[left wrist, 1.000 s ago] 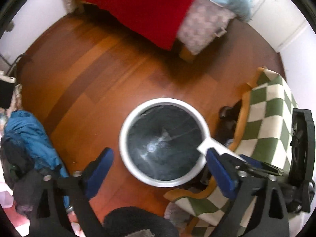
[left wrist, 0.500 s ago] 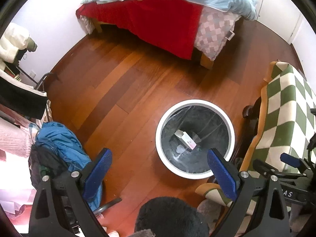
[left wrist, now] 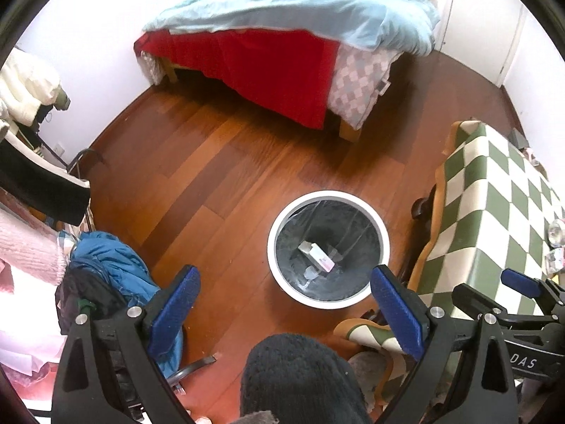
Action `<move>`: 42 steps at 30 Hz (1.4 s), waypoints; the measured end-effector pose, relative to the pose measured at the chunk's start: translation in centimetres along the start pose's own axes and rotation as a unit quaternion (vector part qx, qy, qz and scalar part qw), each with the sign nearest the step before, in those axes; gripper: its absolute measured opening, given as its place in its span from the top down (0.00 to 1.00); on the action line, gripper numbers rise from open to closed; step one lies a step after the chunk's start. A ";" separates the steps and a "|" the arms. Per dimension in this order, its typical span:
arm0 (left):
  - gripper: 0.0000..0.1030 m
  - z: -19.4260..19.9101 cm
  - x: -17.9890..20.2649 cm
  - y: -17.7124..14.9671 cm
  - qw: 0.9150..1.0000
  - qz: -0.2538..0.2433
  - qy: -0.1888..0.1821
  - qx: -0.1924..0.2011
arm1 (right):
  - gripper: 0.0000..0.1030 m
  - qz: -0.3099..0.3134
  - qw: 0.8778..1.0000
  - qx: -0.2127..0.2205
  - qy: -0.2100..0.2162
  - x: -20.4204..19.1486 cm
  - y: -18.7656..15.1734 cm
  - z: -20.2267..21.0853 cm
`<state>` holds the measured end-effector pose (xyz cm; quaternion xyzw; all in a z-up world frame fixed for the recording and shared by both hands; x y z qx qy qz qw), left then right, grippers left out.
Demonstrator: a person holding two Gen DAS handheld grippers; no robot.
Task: Collect trash
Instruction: 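Withdraw both tools from the bin back toward the table, then grasp the orange peel with the right tool while the left grasps the panda snack bag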
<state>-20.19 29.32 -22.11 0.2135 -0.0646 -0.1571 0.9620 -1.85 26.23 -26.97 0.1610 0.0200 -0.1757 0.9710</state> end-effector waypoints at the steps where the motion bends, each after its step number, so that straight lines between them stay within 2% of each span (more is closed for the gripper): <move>1: 0.04 0.8 0.2 -0.1 1.000 0.000 -0.004 0.006 | 0.02 0.000 1.000 0.006 0.004 0.1 -0.2 0.9; 10: 0.04 6.8 1.4 -1.1 0.998 -0.003 -0.033 0.048 | 0.02 -0.022 0.996 0.071 0.049 1.0 -2.2 9.5; 14: 0.04 8.8 2.8 -1.7 0.997 -0.010 -0.039 0.062 | 0.02 -0.050 0.991 0.089 0.083 2.9 -3.8 12.8; 16: 0.04 9.3 4.0 -2.1 0.997 -0.021 -0.042 0.062 | 0.02 -0.065 0.990 0.092 0.086 4.4 -4.7 13.8; 19: 0.05 9.3 6.6 -2.7 0.996 -0.043 -0.052 0.062 | 0.02 -0.105 0.987 0.092 0.082 7.9 -6.8 14.8; 22: 0.04 8.2 10.0 -3.6 0.994 -0.068 -0.062 0.055 | 0.02 -0.156 0.982 0.088 0.057 13.2 -9.7 15.4; 25: 0.04 6.0 14.0 -4.8 0.992 -0.094 -0.072 0.037 | 0.02 -0.207 0.975 0.083 0.013 19.1 -12.8 15.6; 28: 0.04 2.9 19.1 -6.4 0.989 -0.130 -0.076 0.007 | 0.02 -0.270 0.960 0.066 -0.037 26.4 -16.3 15.2; 31: 0.04 -0.2 24.6 -8.1 0.982 -0.167 -0.083 -0.019 | 0.02 -0.328 0.940 0.049 -0.083 33.7 -19.8 14.7; 34: 0.04 -2.3 29.3 -9.7 0.975 -0.184 -0.109 -0.055 | 0.02 -0.380 0.918 0.030 -0.111 40.1 -23.1 13.8; 37: 0.05 -2.6 34.2 -11.3 0.962 -0.188 -0.171 -0.095 | 0.02 -0.416 0.901 0.017 -0.117 44.6 -25.7 12.7; 39: 0.05 -2.4 37.6 -12.4 0.952 -0.192 -0.211 -0.113 | 0.07 -0.435 0.893 0.012 -0.114 46.8 -27.0 11.7; 42: 0.05 -3.1 42.8 -15.0 0.933 -0.215 -0.244 -0.155 | 0.14 -0.461 0.882 0.008 -0.102 49.3 -28.2 10.3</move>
Point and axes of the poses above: each gripper's, at about its wrist camera, not at the fingertips, and z roughly against the way its jaws point, x to its right, y to its top, the point moved 4 cm from there along -z, roughly the way its jaws point, and after that the axes turned 8 degrees about -y, right-handed, at the moved point
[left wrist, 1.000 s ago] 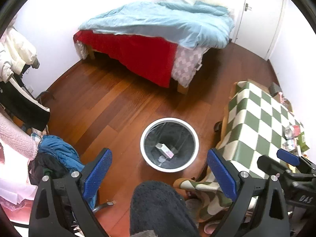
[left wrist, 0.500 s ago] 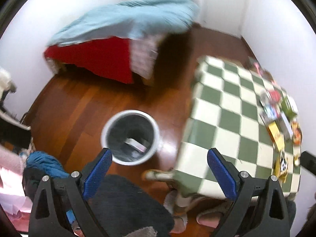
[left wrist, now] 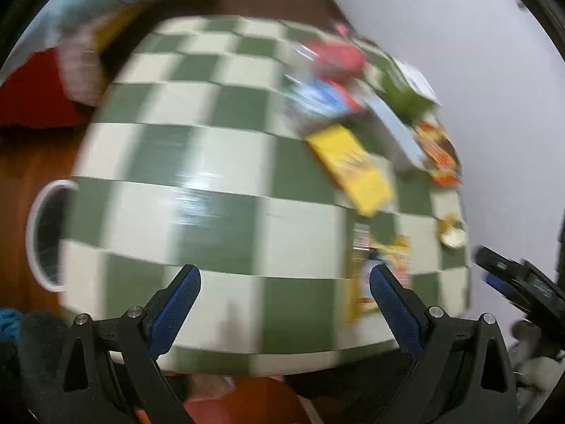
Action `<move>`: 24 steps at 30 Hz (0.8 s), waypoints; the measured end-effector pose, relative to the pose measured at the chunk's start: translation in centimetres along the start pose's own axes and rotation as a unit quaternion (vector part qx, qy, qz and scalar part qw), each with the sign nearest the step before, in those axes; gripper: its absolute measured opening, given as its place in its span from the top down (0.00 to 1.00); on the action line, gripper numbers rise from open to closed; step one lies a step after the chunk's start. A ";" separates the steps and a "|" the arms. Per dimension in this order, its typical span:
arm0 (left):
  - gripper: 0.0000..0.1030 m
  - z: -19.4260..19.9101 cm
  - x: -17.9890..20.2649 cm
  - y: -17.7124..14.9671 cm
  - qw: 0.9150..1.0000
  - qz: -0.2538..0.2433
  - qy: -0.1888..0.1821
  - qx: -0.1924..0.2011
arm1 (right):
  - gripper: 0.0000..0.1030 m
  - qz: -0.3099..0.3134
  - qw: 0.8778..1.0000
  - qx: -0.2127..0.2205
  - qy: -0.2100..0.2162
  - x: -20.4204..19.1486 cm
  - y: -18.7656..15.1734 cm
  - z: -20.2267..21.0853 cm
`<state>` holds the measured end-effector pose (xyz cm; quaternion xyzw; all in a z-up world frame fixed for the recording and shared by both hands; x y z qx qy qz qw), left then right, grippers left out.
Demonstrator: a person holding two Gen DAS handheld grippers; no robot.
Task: Collect trash
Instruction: 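Grasp the orange peel with the right tool while the left grasps the panda snack bag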
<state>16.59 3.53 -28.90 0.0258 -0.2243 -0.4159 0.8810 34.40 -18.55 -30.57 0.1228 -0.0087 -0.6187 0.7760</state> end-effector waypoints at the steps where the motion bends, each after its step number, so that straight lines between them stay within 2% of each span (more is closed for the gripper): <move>1: 0.05 -1.3 1.2 0.0 1.000 -0.007 -0.011 -0.017 | 0.18 -0.014 1.000 -0.002 0.010 0.6 0.3 -0.6; 5: 0.06 -5.8 4.3 -0.4 0.997 -0.027 -0.018 -0.068 | 0.28 -0.052 0.998 -0.004 0.035 2.1 1.1 -2.1; 8: 0.09 -7.7 4.8 -0.6 0.997 -0.025 -0.009 -0.069 | 0.37 -0.072 0.996 -0.002 0.047 2.6 1.8 -3.0; 9: 0.17 -7.9 4.9 -0.6 0.997 -0.022 -0.011 -0.067 | 0.38 -0.076 0.996 -0.001 0.048 2.6 2.0 -3.2; 11: 0.23 -8.0 5.2 -0.7 0.998 -0.019 -0.011 -0.057 | 0.43 -0.084 0.995 0.002 0.048 2.8 2.4 -3.9; 12: 0.37 -7.9 5.5 -0.8 0.998 -0.021 -0.015 -0.053 | 0.45 -0.088 0.995 0.003 0.048 2.8 2.6 -4.2; 13: 0.49 -7.8 5.9 -0.9 0.998 -0.020 -0.021 -0.053 | 0.52 -0.090 0.995 0.005 0.050 2.9 2.8 -4.4; 15: 0.51 -7.6 6.6 -1.0 0.998 -0.029 -0.012 -0.048 | 0.67 -0.088 0.995 0.017 0.048 2.9 2.9 -4.5; 16: 0.52 -7.3 7.1 -1.1 0.998 -0.041 -0.001 -0.040 | 0.81 -0.085 0.995 0.017 0.049 2.7 2.9 -4.6; 17: 0.52 -7.2 7.4 -1.1 0.998 -0.050 0.005 -0.034 | 0.86 -0.084 0.995 0.018 0.049 2.7 2.8 -4.7; 24: 0.54 -4.8 7.6 -1.1 0.995 -0.083 0.052 0.010 | 0.89 -0.069 0.996 0.040 0.048 2.2 1.9 -3.0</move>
Point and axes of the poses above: each gripper's, at about its wrist camera, not at the fingertips, and z roughly against the way its jaws point, x to its right, y to its top, the point moved 4 cm from there along -z, roughly the way its jaws point, and after that the axes turned 8 degrees about -y, right-handed, at the moved point
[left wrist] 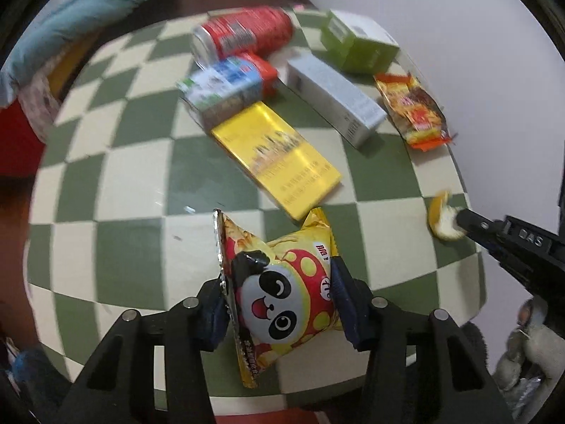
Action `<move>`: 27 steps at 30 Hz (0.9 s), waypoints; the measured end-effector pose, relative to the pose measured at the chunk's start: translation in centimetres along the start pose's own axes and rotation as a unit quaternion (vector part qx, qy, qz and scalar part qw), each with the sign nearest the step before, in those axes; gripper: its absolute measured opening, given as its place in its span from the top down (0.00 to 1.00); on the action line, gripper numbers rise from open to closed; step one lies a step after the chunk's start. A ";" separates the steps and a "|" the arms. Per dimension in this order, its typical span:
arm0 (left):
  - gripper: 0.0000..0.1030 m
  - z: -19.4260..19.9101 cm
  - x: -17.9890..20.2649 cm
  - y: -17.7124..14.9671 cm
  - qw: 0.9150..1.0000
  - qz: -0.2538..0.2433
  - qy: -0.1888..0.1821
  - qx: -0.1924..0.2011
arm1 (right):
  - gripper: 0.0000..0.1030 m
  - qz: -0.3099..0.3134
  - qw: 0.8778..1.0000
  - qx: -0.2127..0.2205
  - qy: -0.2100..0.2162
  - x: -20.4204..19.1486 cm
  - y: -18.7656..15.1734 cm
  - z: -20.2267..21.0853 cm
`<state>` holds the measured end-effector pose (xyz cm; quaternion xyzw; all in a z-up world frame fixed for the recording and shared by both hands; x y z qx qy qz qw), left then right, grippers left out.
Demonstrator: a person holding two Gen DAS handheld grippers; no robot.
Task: Collect trash
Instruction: 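Grasp the orange peel with the right tool while the left grasps the panda snack bag, then carry the peel and panda bag over the trash bin and release both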
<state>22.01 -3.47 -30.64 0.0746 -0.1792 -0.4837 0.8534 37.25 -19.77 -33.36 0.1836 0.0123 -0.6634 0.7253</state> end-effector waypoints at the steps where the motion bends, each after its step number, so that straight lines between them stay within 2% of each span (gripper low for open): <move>1: 0.54 0.4 -0.3 0.1 1.000 -0.002 0.005 0.005 | 0.89 0.003 1.000 0.002 0.004 -0.1 -0.1 0.3; 7: 0.54 4.0 -2.8 0.5 0.999 -0.003 0.031 0.039 | 0.90 0.028 0.999 0.015 0.020 -1.4 -0.8 2.6; 14: 0.54 6.8 -6.5 1.6 0.996 0.006 0.048 0.074 | 0.90 0.078 0.995 0.035 0.050 -5.4 -2.2 6.4; 19: 0.54 10.0 -8.7 1.9 0.993 0.012 0.055 0.100 | 0.90 0.121 0.989 0.038 0.081 -10.0 -3.8 8.6; 27: 0.54 16.2 -13.8 2.7 0.986 0.027 0.070 0.149 | 0.90 0.206 0.969 0.028 0.133 -20.5 -7.7 10.7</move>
Point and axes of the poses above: each gripper's, at about its wrist camera, not at the fingertips, and z roughly against the way its jaws point, x to its right, y to its top, the point moved 4 cm from there along -z, roughly the way its jaws point, and after that the axes turned 8 degrees about -y, right-handed, at the moved point
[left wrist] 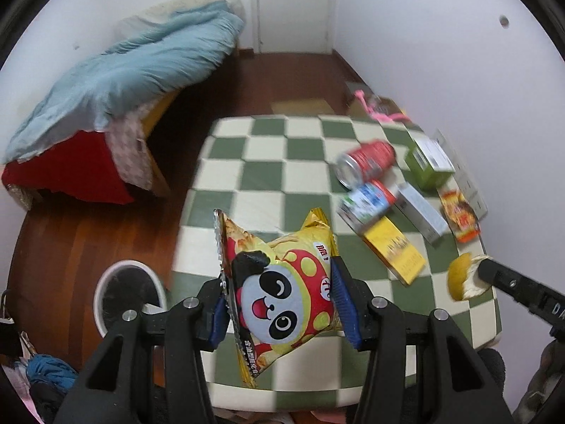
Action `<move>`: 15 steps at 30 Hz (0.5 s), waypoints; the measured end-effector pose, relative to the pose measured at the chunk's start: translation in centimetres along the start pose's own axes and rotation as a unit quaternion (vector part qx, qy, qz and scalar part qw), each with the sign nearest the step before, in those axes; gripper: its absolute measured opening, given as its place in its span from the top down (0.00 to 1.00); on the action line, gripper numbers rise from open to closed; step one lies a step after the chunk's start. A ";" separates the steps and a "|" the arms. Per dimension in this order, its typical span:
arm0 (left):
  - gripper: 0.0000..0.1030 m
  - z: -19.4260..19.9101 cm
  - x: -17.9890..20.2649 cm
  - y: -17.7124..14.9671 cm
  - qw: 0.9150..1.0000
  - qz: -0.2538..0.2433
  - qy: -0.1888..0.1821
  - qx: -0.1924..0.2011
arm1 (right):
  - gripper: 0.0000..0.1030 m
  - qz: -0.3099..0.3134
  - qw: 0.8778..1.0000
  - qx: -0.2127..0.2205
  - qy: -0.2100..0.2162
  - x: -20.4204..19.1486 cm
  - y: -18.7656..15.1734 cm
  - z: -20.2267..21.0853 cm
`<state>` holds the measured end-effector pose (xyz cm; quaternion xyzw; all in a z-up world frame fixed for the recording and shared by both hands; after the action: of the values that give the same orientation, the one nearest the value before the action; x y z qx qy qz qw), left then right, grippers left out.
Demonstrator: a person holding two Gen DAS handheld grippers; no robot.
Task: Collect trash
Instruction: 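Carry the peel and panda bag over the trash bin and release both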
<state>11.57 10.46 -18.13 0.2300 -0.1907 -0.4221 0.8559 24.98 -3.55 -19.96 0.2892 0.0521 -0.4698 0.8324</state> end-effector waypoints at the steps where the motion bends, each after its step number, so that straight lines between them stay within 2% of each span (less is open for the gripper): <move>1: 0.54 0.6 -1.0 0.3 1.000 0.004 0.002 0.006 | 0.90 0.013 1.000 -0.004 0.006 -1.8 0.1 -0.5; 5: 0.54 2.9 -6.0 1.1 0.999 0.022 0.022 0.022 | 0.90 0.065 0.997 -0.025 0.023 -8.4 -0.3 -3.0; 8: 0.54 4.1 -11.1 0.9 0.998 0.047 0.043 0.026 | 0.90 0.101 0.993 -0.046 0.036 -13.5 -1.1 -6.0; 12: 0.54 4.7 -18.3 -0.7 0.993 0.098 0.064 0.019 | 0.90 0.150 0.984 -0.090 0.047 -20.8 -3.7 -11.3; 15: 0.54 4.3 -24.2 -2.7 0.986 0.147 0.079 0.001 | 0.90 0.183 0.974 -0.129 0.049 -25.5 -6.2 -15.6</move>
<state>-6.15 27.64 -19.31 0.2331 -0.1548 -0.2716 0.9208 8.76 21.44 -26.41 0.2072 0.0994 -0.2844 0.9308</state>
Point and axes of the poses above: each gripper's, at about its wrist camera, not at the fingertips, and z roughly against the way its jaws point, x to its right, y to its top, the point moved 4 cm from there along -z, roughly the way its jaws point, and after that the axes turned 8 degrees about -y, right-handed, at the moved point
